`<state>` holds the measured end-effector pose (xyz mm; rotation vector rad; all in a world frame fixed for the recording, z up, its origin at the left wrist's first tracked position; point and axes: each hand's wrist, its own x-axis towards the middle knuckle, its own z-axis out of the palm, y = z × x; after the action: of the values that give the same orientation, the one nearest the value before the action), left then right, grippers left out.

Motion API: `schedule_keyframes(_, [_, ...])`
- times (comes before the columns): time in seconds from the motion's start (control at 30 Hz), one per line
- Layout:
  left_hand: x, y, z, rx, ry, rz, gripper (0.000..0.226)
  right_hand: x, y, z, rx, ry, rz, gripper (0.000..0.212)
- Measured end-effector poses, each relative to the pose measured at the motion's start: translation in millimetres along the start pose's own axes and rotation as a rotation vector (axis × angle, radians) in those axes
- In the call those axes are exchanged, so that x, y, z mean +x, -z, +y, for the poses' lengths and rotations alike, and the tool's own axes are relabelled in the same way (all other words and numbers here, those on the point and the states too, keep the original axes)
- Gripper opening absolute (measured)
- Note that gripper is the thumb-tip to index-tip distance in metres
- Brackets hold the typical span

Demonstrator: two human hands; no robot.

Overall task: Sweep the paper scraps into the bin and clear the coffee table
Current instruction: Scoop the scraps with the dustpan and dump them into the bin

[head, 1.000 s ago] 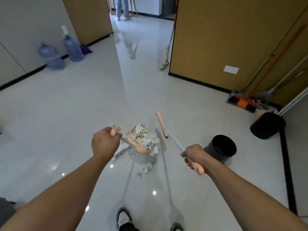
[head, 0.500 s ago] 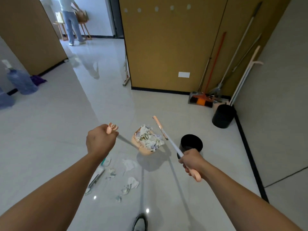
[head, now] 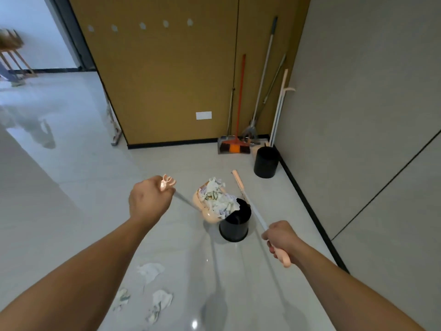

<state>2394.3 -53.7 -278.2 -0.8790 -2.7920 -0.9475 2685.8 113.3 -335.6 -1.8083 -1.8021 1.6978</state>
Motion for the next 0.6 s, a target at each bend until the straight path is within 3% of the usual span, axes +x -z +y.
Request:
schedule_keyframes(0.23, [23.5, -35.0, 25.3, 0.090, -0.187, -0.055, 0.014, 7.6, 6.4, 4.1, 0.102, -0.067, 0.042, 0.012])
schedule_keyframes(0.6, [29.1, -62.2, 23.0, 0.274, -0.645, -0.103, 0.016, 16.7, 2.0, 7.9, 0.155, -0.092, 0.045, 0.012])
